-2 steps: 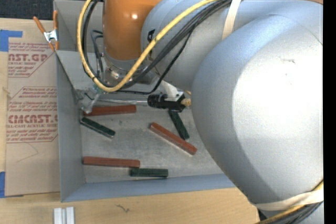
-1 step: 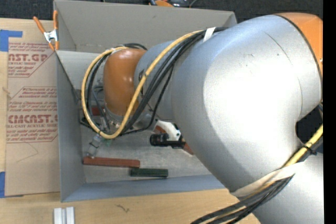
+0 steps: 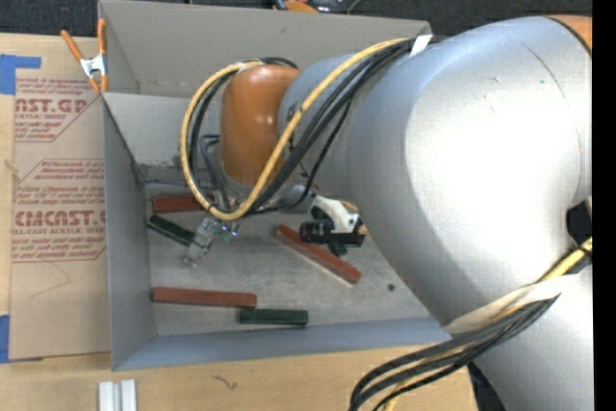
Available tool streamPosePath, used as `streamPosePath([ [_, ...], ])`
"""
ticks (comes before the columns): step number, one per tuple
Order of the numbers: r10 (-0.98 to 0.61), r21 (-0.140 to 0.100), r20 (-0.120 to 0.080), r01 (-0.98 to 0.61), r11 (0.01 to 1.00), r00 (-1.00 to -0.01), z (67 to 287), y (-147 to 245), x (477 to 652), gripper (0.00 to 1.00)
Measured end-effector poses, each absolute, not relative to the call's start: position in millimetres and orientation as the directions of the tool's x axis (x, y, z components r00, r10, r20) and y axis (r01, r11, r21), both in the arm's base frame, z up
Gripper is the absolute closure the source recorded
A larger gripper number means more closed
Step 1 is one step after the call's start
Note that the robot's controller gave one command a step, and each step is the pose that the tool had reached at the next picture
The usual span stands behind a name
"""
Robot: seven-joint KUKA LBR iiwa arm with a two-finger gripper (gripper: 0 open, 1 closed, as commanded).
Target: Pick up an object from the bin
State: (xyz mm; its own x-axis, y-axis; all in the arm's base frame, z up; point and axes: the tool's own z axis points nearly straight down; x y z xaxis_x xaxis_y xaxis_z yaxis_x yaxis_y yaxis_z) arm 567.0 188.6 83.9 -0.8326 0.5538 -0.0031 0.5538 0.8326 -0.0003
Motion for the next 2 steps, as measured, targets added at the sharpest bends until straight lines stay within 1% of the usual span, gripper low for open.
streamPosePath([
  [1, 0.551, 0.000, 0.000, 0.551, 0.835, -0.835, 83.9, 191.9, 565.4, 1.00],
  [2, 0.596, 0.006, -0.003, 0.596, 0.803, -0.803, 203.8, 217.8, 529.0, 1.00],
])
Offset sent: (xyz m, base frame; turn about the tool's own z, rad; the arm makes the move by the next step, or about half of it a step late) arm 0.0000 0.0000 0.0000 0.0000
